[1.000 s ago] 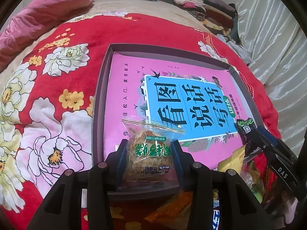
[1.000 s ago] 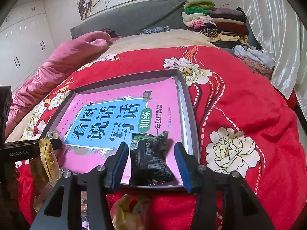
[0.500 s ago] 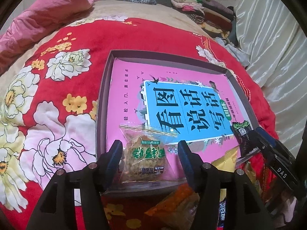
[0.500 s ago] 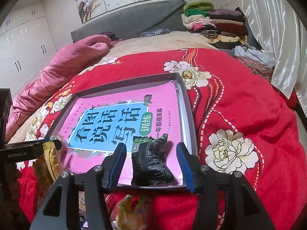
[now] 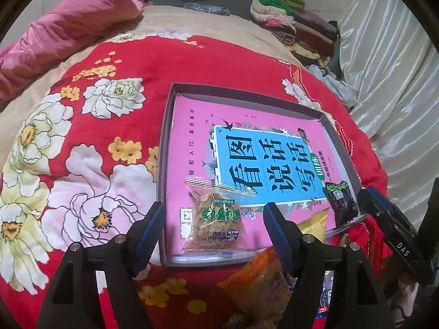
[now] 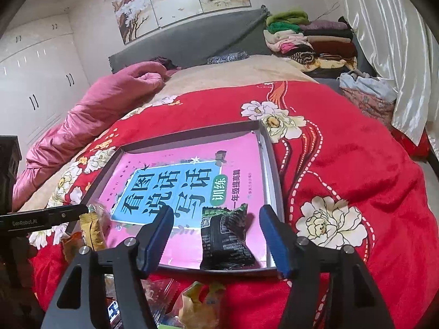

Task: Organize snacks
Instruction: 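Open the left tool onto the pink book while the right tool releases the black packet beside it, then move both tools back from the box to the snack pile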

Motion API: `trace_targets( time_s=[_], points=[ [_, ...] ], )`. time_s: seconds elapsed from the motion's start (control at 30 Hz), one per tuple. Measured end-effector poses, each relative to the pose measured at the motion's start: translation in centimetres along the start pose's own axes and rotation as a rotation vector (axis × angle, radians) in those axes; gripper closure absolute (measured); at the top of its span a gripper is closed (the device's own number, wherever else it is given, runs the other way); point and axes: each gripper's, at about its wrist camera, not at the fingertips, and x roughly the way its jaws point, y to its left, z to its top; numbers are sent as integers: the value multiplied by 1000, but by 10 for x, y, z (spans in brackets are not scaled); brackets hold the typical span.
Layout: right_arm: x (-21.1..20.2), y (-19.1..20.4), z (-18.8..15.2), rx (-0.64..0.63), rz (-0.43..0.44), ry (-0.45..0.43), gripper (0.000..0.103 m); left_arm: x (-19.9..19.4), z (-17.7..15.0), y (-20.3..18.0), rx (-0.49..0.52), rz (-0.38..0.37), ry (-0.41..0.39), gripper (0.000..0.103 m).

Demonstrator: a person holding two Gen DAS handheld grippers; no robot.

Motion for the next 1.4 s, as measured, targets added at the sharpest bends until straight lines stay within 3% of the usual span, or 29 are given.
trace_targets(
  time_s=[0.53, 1.4],
  points=[
    [-16, 5, -2, -17, 24, -32, 31, -31, -10, -1, 16, -28, -31, 27],
    [-49, 7, -20, 8, 16, 5, 30, -40, -37, -14, 59, -45, 15, 27]
  ],
)
